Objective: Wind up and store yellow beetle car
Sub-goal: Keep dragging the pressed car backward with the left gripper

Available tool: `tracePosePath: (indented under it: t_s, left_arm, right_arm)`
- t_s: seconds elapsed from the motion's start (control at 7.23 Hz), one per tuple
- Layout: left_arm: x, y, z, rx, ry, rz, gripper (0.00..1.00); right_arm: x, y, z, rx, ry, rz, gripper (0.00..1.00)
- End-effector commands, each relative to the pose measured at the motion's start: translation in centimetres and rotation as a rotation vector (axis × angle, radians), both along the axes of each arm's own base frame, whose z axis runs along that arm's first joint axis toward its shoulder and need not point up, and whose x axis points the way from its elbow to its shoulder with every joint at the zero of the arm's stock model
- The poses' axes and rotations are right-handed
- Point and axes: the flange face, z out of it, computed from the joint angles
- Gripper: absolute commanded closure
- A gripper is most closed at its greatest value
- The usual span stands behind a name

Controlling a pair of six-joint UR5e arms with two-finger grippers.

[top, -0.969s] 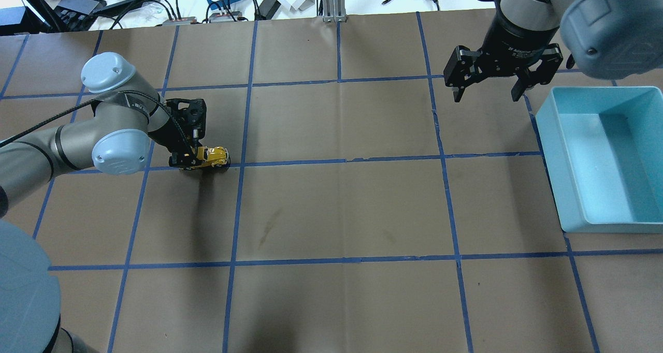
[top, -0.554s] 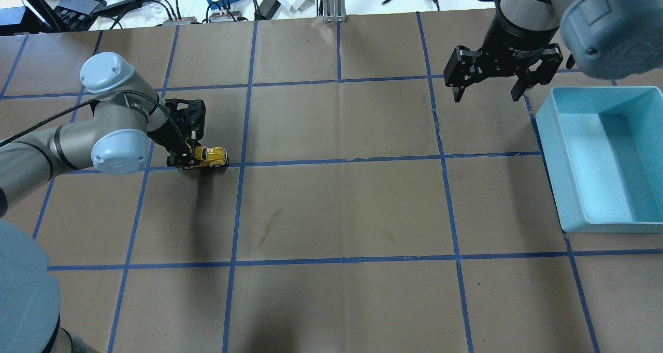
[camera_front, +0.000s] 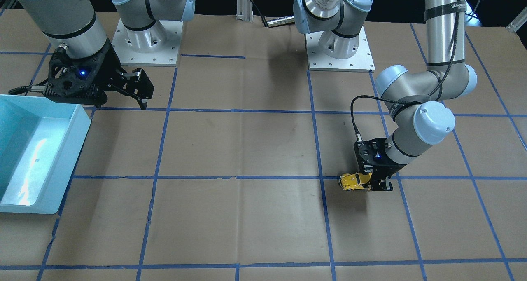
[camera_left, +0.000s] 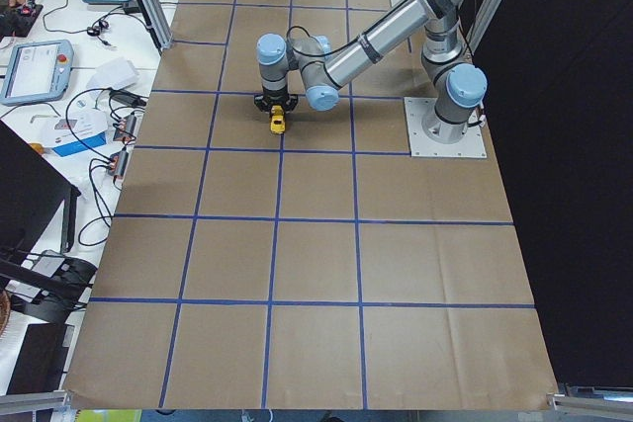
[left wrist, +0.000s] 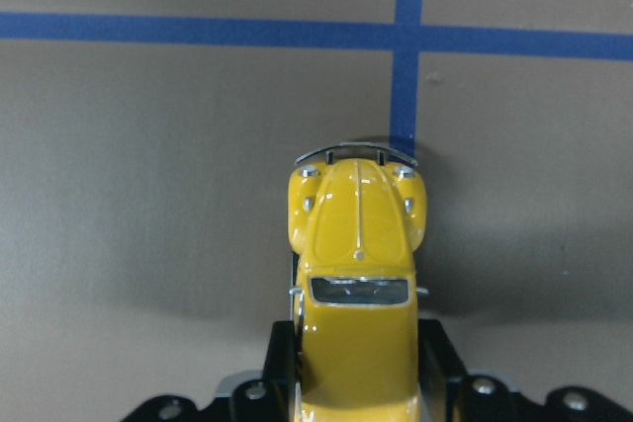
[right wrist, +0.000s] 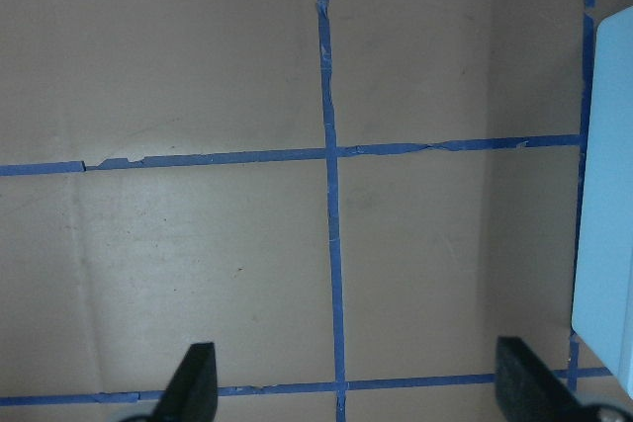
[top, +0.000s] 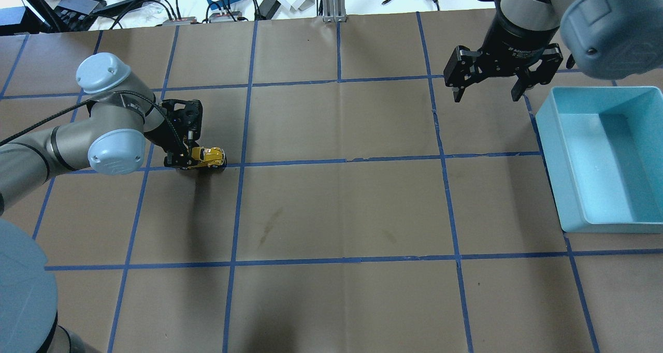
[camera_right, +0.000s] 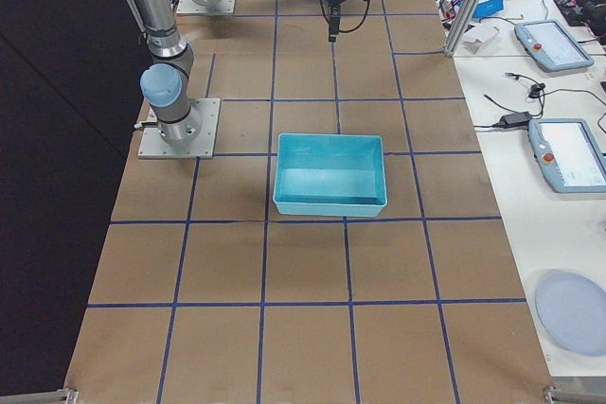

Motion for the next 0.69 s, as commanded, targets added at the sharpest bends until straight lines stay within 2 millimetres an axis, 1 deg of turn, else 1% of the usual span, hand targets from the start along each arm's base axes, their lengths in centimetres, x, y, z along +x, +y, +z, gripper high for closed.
tracePosePath:
  t_s: [0.0, 0.14, 0.42, 0.55]
  left_arm:
    - [0.42, 0.04, -0.04, 0.002, 0.001, 0.007, 0.71]
    - [0.75, 0.04, -0.04, 0.002, 0.003, 0.012, 0.71]
    - [0.77, 0.05, -0.05, 0.003, 0.002, 0.012, 0.71]
    - [0.79, 0.04, -0.04, -0.001, -0.001, -0.023, 0.71]
  right_arm:
    - [0.0, 0.0, 0.0, 0.0, 0.0, 0.0, 0.0]
    - [0.0, -0.01, 0.02, -0.002, 0.0, 0.0, 0.0]
    - [0.0, 0.0, 0.0, 0.0, 0.0, 0.0, 0.0]
    - [-0.01, 0.0, 0.0, 0.0, 0.001, 0.0, 0.0]
